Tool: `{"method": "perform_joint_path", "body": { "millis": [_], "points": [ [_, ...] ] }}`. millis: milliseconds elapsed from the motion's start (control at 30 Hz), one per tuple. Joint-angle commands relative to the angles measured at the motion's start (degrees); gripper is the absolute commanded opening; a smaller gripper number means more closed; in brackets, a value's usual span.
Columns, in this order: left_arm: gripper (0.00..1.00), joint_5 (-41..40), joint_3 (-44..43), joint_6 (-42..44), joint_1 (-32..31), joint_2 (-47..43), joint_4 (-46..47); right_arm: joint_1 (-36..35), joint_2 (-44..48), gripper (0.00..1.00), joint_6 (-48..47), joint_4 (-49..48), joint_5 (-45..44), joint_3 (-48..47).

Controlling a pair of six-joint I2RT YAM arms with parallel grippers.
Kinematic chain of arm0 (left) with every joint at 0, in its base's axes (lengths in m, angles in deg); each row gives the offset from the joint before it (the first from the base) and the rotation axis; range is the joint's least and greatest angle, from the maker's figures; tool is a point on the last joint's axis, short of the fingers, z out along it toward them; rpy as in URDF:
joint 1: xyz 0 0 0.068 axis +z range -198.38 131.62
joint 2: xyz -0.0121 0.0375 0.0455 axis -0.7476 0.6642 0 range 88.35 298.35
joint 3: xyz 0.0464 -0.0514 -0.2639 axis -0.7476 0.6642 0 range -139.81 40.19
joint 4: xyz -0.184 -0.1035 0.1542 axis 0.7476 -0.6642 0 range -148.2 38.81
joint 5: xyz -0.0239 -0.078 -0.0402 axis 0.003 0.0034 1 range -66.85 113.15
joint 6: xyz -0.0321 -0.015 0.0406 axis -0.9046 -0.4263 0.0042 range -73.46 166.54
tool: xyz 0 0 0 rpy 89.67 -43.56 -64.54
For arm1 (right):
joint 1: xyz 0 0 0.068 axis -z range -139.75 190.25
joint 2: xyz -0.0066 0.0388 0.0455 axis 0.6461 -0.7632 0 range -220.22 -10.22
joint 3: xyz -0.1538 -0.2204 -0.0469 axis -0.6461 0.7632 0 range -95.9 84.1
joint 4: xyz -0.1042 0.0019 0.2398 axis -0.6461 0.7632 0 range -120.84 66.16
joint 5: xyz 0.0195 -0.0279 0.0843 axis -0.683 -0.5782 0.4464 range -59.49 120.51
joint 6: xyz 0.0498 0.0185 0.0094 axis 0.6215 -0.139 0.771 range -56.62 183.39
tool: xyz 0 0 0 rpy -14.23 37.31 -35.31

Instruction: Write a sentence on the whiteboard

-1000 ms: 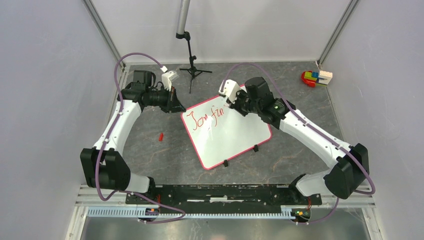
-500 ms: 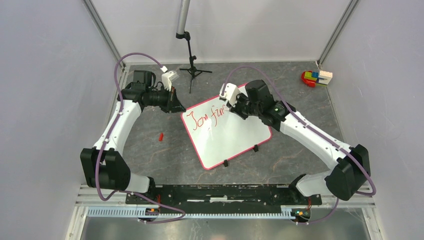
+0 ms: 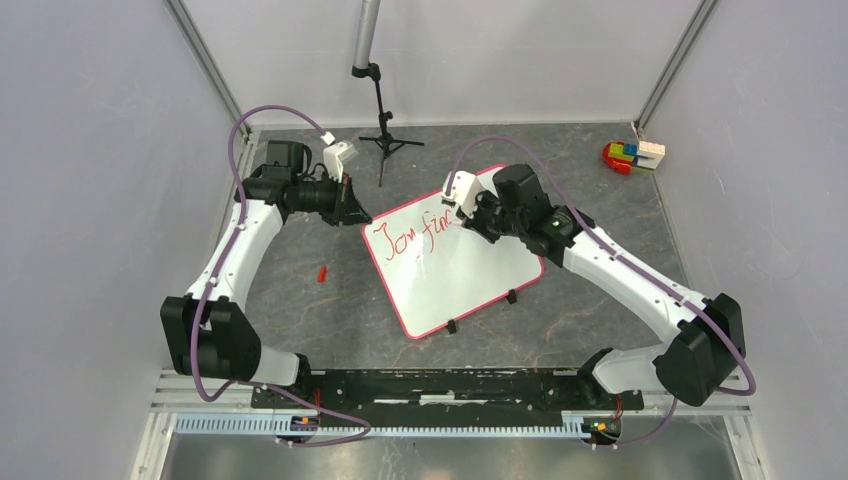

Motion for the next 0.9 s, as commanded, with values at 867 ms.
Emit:
{"method": "perform_joint_path", "body": {
  "millis": [867],
  "points": [
    [0.07,-0.13,0.07,1.86,-1.42,1.35,-1.54,1.99,-3.26,0.0,-0.65,-2.43,-1.96,-6.97]
  ]
}}
